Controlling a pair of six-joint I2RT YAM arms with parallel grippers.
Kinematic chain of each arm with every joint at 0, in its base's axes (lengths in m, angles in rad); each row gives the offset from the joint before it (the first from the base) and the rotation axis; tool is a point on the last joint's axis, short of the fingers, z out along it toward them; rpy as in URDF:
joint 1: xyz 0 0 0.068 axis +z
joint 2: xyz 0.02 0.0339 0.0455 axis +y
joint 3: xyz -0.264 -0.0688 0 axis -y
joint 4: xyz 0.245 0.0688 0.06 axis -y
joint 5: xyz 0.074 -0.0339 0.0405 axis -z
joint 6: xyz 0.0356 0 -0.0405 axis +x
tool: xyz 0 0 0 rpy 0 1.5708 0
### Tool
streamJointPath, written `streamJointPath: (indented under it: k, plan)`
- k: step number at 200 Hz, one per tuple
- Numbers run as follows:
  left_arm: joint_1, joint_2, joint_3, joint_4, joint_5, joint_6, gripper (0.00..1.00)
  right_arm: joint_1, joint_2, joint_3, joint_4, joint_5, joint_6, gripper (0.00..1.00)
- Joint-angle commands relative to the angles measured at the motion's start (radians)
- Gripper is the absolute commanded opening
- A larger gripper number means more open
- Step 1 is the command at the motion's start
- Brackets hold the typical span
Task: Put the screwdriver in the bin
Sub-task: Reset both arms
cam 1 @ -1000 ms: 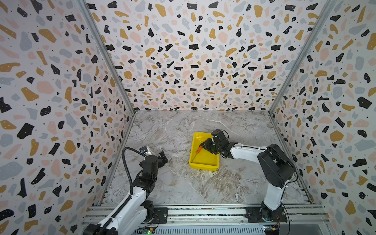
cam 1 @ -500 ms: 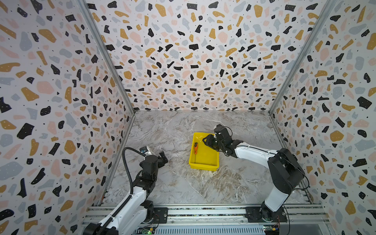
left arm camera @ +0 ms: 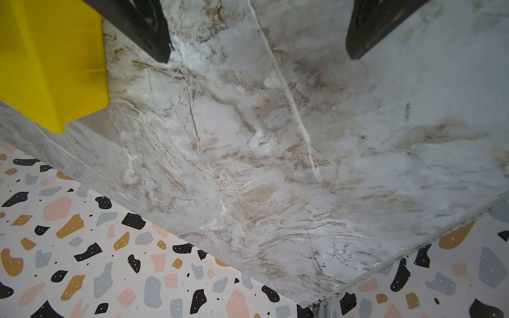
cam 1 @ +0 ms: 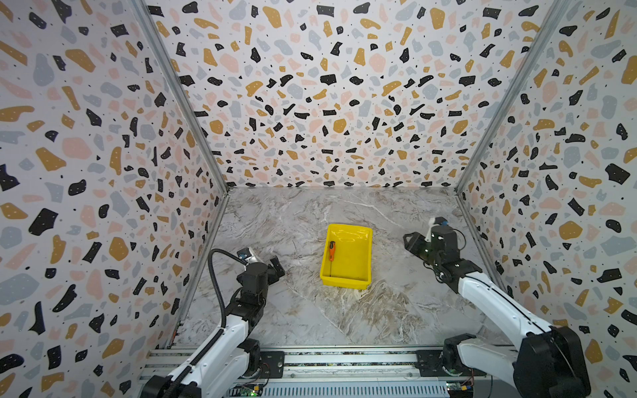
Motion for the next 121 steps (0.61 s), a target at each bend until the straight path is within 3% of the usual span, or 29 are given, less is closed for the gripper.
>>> streamJointPath:
  k: [1, 19, 31, 38, 98, 121]
  plan:
    - [-0.001, 0.005, 0.019, 0.016, 0.004, -0.005, 1.00, -0.154, -0.075, -0.079, -0.025, -0.099, -0.073, 0.56]
    - [-0.001, 0.010, 0.020, 0.013, 0.003, -0.005, 1.00, -0.260, -0.090, -0.127, 0.022, -0.184, -0.085, 0.65]
    - [-0.001, 0.010, 0.020, 0.014, 0.000, -0.005, 1.00, -0.293, -0.081, -0.136, 0.048, -0.196, -0.103, 0.82]
    - [-0.001, 0.011, 0.020, 0.013, -0.001, -0.004, 1.00, -0.295, -0.071, -0.130, 0.057, -0.181, -0.116, 1.00]
    - [-0.001, 0.019, 0.024, 0.011, -0.008, -0.007, 1.00, -0.287, -0.028, -0.085, 0.158, -0.007, -0.211, 0.99]
    - [-0.001, 0.025, 0.026, 0.011, -0.008, -0.006, 1.00, -0.211, -0.078, -0.124, 0.238, 0.148, -0.320, 0.99]
